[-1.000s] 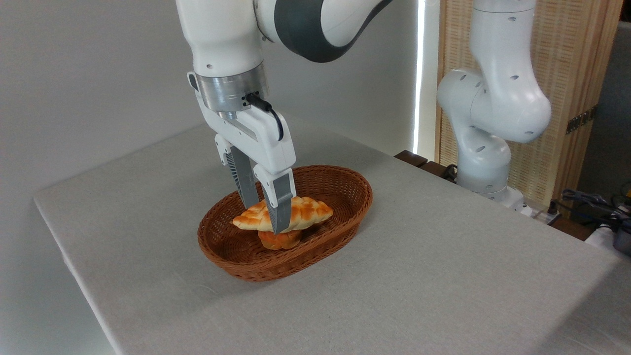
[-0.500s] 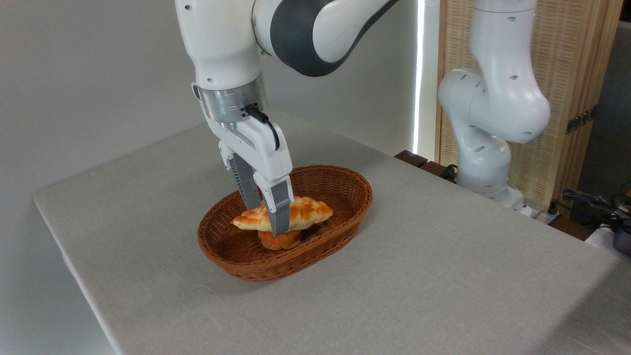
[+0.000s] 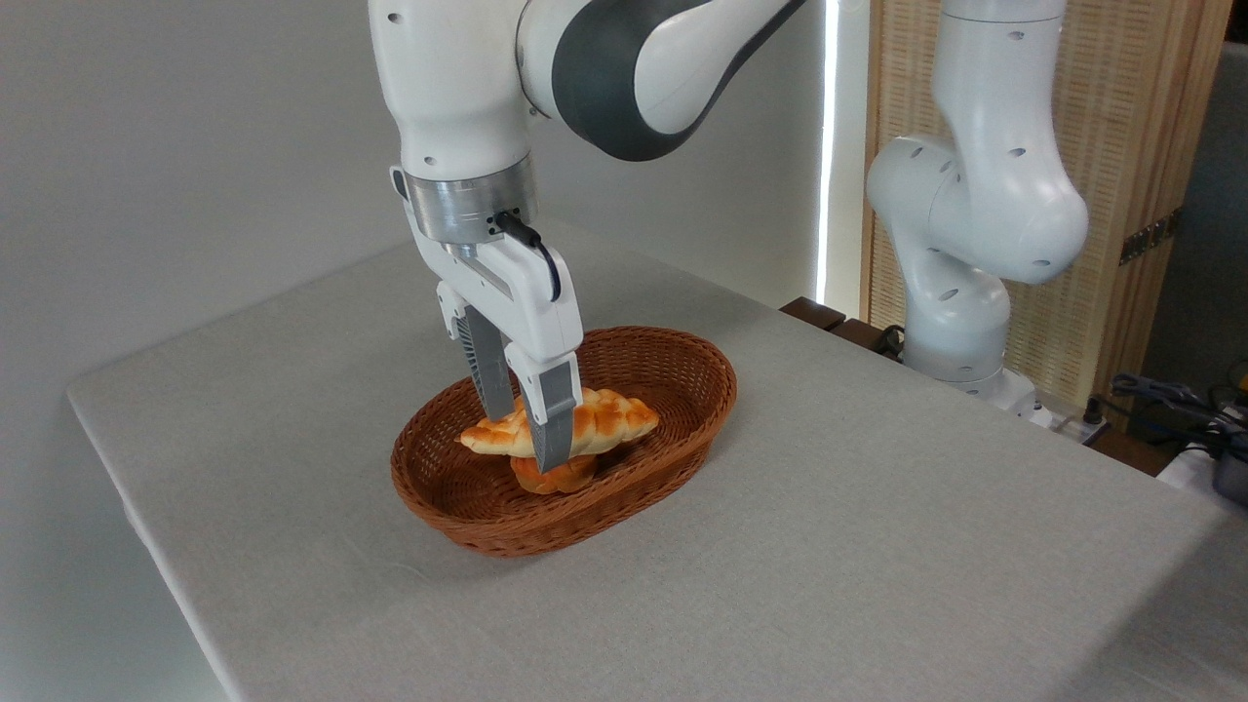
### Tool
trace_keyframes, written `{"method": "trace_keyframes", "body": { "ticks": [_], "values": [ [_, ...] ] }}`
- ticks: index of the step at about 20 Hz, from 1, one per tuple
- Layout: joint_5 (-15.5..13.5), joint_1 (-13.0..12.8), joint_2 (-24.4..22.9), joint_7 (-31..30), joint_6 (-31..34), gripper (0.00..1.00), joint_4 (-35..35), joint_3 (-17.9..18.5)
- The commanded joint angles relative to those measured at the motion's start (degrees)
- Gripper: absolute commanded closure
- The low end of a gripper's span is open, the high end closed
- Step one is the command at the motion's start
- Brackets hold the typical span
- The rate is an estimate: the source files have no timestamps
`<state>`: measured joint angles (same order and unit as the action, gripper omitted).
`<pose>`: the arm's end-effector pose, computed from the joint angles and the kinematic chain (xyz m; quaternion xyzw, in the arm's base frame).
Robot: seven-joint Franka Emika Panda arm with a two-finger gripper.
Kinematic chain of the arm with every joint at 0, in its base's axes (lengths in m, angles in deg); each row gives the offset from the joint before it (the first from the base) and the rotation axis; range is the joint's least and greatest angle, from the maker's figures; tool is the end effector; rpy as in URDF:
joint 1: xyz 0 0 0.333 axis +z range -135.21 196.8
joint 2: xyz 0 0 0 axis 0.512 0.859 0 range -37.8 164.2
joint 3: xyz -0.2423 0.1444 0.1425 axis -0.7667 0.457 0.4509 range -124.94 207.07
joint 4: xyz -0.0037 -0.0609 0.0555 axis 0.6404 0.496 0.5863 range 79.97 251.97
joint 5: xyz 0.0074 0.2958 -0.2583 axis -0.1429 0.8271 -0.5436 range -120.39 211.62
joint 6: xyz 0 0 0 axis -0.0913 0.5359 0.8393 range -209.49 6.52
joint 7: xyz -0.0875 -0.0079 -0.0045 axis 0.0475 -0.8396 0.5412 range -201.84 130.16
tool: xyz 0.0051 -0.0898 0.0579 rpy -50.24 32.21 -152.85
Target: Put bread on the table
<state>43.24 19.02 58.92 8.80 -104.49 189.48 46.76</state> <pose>0.5347 -0.0588 0.4998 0.9063 -0.4220 0.0139 0.0198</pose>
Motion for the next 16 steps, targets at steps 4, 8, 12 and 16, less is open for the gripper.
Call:
{"method": "trace_keyframes", "body": {
  "ticks": [4,8,12,16],
  "values": [
    [-0.44,-1.32,-1.17,0.09,-1.62,0.00,1.62,0.63],
    [-0.53,-1.32,-1.17,0.09,-2.59,0.00,1.71,0.54],
    [-0.53,-2.20,-1.17,0.09,-2.59,0.00,2.59,0.54],
    [-0.61,-3.34,-1.08,0.09,-2.50,0.00,3.73,0.54]
  ]
}}
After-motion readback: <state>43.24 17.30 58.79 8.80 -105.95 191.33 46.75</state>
